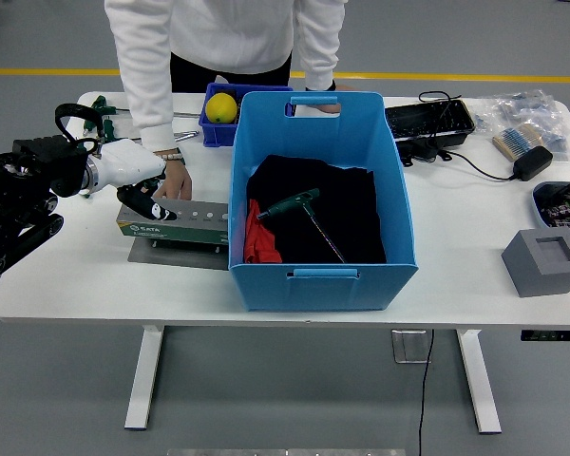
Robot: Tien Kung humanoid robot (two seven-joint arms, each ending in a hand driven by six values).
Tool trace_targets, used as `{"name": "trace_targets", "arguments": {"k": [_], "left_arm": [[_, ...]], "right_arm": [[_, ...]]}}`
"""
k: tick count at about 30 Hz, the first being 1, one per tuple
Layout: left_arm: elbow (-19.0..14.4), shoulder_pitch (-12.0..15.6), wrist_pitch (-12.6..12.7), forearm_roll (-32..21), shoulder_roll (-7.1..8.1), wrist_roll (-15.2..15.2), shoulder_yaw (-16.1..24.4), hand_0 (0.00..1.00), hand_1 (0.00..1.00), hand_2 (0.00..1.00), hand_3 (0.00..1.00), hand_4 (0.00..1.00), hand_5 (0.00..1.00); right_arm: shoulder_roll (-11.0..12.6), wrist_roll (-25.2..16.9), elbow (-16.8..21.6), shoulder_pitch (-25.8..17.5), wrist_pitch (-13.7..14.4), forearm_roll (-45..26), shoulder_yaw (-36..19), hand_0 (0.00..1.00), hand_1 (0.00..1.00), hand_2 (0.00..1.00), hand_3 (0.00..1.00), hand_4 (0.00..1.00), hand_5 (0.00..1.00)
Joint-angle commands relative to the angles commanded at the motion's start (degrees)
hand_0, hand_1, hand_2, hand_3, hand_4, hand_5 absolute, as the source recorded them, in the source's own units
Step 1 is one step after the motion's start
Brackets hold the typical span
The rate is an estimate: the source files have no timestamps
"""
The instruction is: Lift tool from toolbox,place it in box,lift tool from toolbox,place it in box
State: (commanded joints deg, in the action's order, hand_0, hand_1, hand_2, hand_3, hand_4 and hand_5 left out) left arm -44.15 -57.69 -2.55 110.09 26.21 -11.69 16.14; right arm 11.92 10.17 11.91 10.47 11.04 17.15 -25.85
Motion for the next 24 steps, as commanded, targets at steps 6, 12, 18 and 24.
{"name": "trace_targets", "arguments": {"k": [6, 12, 18, 24], "left_arm": [[1.73, 0.59, 5.51, -2.36, -0.09, -3.96, 0.65, 0.173, 0.086, 0.115, 0.096, 0.843, 0.641], [2.2, 1.0, 9.57, -2.78, 0.1, -7.48, 1.6, 0.106, 0.028, 0.079, 0.049, 0.932, 0.403], [2.04, 1.48, 11.55, -3.74, 0.27, -8.77, 3.08, 0.076, 0.002, 0.058, 0.045, 0.947, 0.351], [1.82, 2.04, 11.99, -4.78, 0.42, -9.55, 5.78, 0.059, 0.002, 0.048, 0.044, 0.882, 0.358]], "right_arm": [[-0.01, -0.17, -0.04, 0.07, 0.03, -0.49, 0.27, 0.652, 0.623, 0.693, 0.558, 0.767, 0.67], [-0.03, -0.17, -0.03, 0.03, 0.07, -0.43, 0.13, 0.652, 0.623, 0.692, 0.558, 0.766, 0.67], [-0.08, -0.05, -0.02, -0.15, 0.08, -0.07, -0.21, 0.651, 0.624, 0.693, 0.558, 0.766, 0.668], [-0.2, 0.1, 0.03, -0.52, 0.16, 0.39, -0.66, 0.651, 0.624, 0.694, 0.558, 0.767, 0.669]]}}
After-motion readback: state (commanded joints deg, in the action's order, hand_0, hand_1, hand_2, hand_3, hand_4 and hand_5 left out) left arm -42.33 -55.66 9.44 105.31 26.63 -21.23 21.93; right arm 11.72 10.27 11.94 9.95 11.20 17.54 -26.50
